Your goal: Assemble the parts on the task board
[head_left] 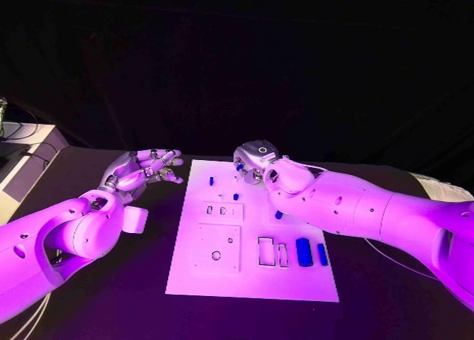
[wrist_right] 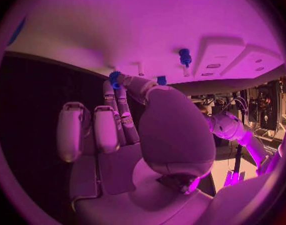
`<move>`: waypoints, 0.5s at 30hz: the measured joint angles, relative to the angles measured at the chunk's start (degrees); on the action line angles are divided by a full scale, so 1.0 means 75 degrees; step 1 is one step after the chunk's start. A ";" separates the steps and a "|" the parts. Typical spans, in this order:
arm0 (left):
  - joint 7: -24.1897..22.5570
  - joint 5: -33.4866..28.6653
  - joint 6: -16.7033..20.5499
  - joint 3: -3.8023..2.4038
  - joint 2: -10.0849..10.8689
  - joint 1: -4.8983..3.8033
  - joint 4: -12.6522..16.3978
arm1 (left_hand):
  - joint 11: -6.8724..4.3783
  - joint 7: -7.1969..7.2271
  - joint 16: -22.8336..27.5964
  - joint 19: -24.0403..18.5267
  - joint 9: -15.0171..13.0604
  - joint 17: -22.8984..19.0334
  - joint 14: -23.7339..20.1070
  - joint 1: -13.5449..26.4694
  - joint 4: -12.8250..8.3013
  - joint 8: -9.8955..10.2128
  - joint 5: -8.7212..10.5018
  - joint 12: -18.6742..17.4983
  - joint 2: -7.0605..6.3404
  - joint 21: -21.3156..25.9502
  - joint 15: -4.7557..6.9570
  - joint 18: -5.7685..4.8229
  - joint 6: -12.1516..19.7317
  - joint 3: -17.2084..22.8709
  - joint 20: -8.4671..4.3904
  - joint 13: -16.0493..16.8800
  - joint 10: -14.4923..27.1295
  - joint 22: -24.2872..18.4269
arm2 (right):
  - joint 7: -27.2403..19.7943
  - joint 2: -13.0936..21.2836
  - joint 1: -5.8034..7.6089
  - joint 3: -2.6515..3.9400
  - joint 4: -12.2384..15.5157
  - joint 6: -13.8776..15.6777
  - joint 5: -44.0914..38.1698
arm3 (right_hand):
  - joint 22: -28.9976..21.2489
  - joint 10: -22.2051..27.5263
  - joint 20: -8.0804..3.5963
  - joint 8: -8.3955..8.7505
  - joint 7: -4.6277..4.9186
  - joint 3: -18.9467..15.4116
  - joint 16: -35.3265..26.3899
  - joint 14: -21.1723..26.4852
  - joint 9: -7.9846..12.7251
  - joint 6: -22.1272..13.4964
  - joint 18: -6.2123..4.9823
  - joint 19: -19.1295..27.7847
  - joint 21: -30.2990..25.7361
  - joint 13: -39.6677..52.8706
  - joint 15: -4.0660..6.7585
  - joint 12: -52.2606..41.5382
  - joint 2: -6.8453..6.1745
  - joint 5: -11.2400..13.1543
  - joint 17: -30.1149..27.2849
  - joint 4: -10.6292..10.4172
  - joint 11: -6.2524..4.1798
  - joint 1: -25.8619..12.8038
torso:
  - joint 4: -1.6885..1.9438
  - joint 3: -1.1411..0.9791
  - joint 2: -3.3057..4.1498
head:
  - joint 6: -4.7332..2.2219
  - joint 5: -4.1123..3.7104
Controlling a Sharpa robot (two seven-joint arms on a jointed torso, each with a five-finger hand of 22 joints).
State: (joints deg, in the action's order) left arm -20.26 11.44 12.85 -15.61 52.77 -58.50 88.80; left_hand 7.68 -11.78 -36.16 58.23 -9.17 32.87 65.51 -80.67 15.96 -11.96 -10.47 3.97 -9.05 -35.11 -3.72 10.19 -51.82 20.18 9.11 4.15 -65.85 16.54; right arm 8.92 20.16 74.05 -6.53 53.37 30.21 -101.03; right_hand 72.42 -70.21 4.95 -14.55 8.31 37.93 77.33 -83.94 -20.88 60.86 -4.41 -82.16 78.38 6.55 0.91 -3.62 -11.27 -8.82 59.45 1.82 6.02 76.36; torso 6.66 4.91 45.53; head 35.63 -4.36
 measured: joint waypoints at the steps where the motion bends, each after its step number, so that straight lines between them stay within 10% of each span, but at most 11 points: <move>1: 0.0000 0.0000 0.0000 0.0000 0.0000 0.0000 0.0000 | 0.0000 0.0000 0.0000 0.0000 0.0000 0.0000 0.0000 0.0000 0.0000 0.0000 0.0000 0.0000 0.0000 0.0000 0.0000 0.0000 0.0000 0.0000 0.0000 0.0000 0.0000 0.0000 | 0.0000 -0.0007 0.0000 0.0000 -0.0012 -0.0003 0.0001 | -0.0010 0.0017 0.0017 0.0001 -0.0023 0.0000 0.0001 0.0000 0.0000 -0.0025 0.0000 0.0017 0.0000 0.0000 0.0000 0.0000 -0.0030 0.0008 -0.0013 0.0000 -0.0018 -0.0030 | 0.0000 0.0001 0.0000 | 0.0000 0.0000; 8: 0.0003 0.0000 0.0000 0.0000 0.0000 0.0000 0.0000 | 0.0000 0.0000 0.0000 0.0000 0.0001 -0.0001 0.0000 0.0000 0.0000 0.0000 0.0000 0.0000 0.0000 0.0000 0.0000 0.0000 0.0000 0.0000 0.0000 0.0000 0.0000 -0.0001 | -0.0009 -0.0049 0.0003 0.0001 -0.0110 -0.0052 0.0007 | -0.0250 0.0113 0.0131 0.0170 0.0086 0.0055 0.0030 -0.0009 -0.0021 -0.0251 0.0000 0.0137 -0.0215 -0.0113 -0.0099 -0.0001 -0.0140 0.0043 -0.0192 -0.0055 -0.0163 -0.0140 | -0.0005 0.0001 -0.0001 | 0.0015 0.0007; 15: 0.0007 0.0001 -0.0001 0.0000 -0.0003 0.0000 -0.0008 | 0.0000 0.0000 0.0000 0.0000 0.0001 -0.0001 0.0000 0.0000 0.0000 0.0000 0.0000 0.0000 0.0000 0.0000 0.0000 0.0000 0.0000 0.0000 0.0000 0.0000 0.0000 -0.0002 | -0.0017 -0.0064 -0.0008 -0.0006 -0.0151 -0.0121 0.0017 | -0.0879 0.0797 0.0232 0.0407 0.0171 0.0119 -0.0145 0.0055 0.0000 -0.0543 0.0000 0.0479 -0.0718 -0.0319 -0.0220 0.0011 -0.0314 0.0096 -0.0573 -0.0118 0.0006 -0.0205 | -0.0007 0.0001 -0.0002 | 0.0017 0.0008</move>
State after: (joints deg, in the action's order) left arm -20.20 11.45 12.85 -15.60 52.75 -58.50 88.75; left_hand 7.68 -11.78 -36.16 58.23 -9.16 32.86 65.51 -80.67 15.96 -11.96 -10.47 3.97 -9.05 -35.11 -3.72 10.19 -51.82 20.18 9.11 4.15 -65.85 16.53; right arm 8.79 19.68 73.98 -6.57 52.24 29.30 -100.90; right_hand 65.83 -64.23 6.69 -11.50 9.59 38.82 76.24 -83.53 -20.88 56.79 -4.41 -78.56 72.99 4.16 -0.74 -3.54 -13.62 -8.10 55.15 0.94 6.06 74.82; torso 6.61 4.92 45.51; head 35.76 -4.30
